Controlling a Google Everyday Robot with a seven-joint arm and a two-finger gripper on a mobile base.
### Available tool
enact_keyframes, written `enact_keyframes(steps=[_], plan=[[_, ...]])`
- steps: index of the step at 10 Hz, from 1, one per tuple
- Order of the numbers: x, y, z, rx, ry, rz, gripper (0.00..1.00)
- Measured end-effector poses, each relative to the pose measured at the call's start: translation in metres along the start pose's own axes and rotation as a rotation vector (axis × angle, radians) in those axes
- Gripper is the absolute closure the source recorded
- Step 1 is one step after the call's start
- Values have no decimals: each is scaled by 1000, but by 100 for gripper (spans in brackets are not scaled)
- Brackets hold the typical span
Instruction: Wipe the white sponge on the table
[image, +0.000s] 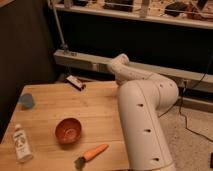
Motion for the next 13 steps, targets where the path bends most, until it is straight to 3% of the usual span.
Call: enact_keyframes(steps=[6, 13], plan=[[11, 31, 5, -29, 22, -44, 78], [49, 60, 9, -66, 65, -87, 78]])
